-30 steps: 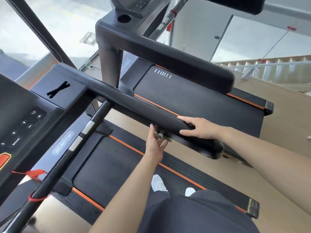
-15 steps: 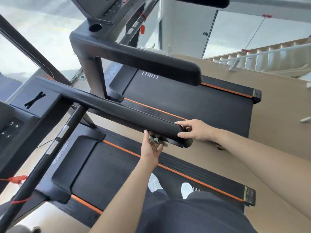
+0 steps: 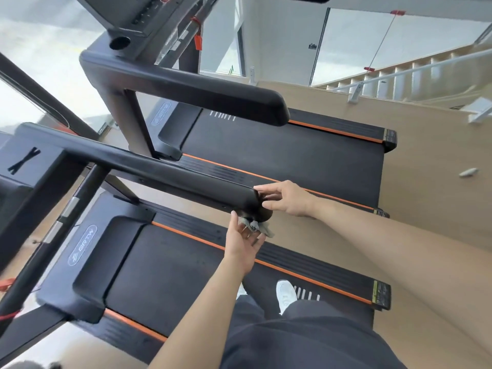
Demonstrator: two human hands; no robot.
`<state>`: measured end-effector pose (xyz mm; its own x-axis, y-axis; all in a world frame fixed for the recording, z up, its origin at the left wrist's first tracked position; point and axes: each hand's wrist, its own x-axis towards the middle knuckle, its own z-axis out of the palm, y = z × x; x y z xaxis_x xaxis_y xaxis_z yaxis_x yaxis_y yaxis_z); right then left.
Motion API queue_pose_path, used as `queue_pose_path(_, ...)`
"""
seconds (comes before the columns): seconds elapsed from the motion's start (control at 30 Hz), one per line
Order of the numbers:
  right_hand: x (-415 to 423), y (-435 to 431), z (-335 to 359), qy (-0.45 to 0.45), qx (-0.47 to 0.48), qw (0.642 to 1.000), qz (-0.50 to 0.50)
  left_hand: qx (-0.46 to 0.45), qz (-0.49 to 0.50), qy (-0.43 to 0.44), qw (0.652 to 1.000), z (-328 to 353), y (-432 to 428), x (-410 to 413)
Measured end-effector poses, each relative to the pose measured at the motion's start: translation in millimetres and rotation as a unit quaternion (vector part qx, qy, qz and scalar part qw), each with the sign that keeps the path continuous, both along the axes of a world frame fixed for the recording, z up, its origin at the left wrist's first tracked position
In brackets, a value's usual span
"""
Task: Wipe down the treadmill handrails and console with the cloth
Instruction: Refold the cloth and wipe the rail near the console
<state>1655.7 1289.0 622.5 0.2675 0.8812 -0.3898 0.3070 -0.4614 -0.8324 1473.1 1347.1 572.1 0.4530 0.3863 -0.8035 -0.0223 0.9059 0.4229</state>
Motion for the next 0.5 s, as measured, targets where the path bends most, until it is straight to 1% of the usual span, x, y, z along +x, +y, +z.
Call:
queue_pose_path(0.2,3.6,2.4,0.4,0.006,-0.020,0.999,0.029,-0.014,0.030,0.002,0.999,3.7,6.2,5.2)
queue_pose_path(0.27,5.0,3.4,1.9,0.003,-0.032,0.999,0.042,-0.013,0.062,0.003,0.998,3.8,13.0,6.3)
queue_pose_path(0.37,5.7,5.1,0.8,-0.001,-0.049,0.997,0.054,-0.023,0.120,-0.027,0.992,2.5,20.5,6.0)
queue_pose_path(0.5,5.3,5.1,3.7,-0.007,-0.069,0.995,0.077,-0.022,0.163,-0.045,0.985,-2.3,36.9,10.0)
